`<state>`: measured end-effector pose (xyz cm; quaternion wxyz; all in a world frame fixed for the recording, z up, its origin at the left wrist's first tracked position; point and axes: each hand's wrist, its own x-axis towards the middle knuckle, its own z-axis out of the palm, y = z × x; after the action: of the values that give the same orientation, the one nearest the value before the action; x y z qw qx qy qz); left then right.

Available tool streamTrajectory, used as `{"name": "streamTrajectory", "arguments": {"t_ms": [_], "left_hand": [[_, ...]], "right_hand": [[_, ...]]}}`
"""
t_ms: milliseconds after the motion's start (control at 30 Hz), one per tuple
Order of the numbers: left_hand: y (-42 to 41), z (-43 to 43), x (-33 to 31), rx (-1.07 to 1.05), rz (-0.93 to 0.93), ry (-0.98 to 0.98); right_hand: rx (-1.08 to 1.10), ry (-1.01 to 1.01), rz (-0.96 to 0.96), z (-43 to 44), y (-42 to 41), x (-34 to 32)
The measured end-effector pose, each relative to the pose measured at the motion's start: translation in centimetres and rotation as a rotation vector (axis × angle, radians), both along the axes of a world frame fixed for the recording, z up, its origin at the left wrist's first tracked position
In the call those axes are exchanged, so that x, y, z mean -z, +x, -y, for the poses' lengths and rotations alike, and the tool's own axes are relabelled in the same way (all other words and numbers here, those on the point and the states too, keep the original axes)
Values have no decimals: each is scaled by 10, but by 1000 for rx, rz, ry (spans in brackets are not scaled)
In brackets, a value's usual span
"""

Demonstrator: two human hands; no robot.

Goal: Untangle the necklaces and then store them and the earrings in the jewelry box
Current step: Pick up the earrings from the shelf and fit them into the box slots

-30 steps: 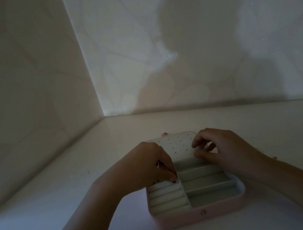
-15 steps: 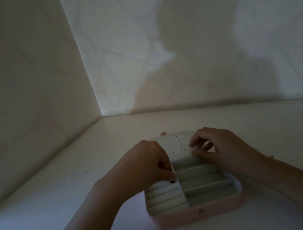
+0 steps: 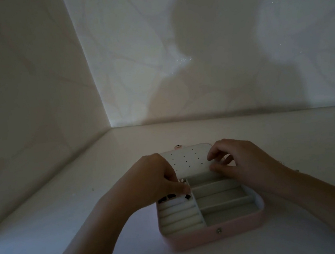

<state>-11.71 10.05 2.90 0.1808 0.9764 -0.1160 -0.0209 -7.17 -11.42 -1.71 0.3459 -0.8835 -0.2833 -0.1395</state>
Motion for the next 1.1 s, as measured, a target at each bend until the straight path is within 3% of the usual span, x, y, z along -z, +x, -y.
{"name": "streamTrajectory", "arguments": {"t_ms": [267, 667, 900, 1100], "left_hand": [[-4, 8, -1, 76, 252, -177], [-8, 37, 21, 389, 68, 7], [-6, 33, 20, 421, 48, 18], [-2, 26, 19, 429, -5, 5]], "right_hand": [[52, -2, -106, 23, 4, -23], [162, -327, -422, 85, 12, -56], [49, -422, -512, 82, 7, -56], [142, -454, -457, 86, 12, -51]]}}
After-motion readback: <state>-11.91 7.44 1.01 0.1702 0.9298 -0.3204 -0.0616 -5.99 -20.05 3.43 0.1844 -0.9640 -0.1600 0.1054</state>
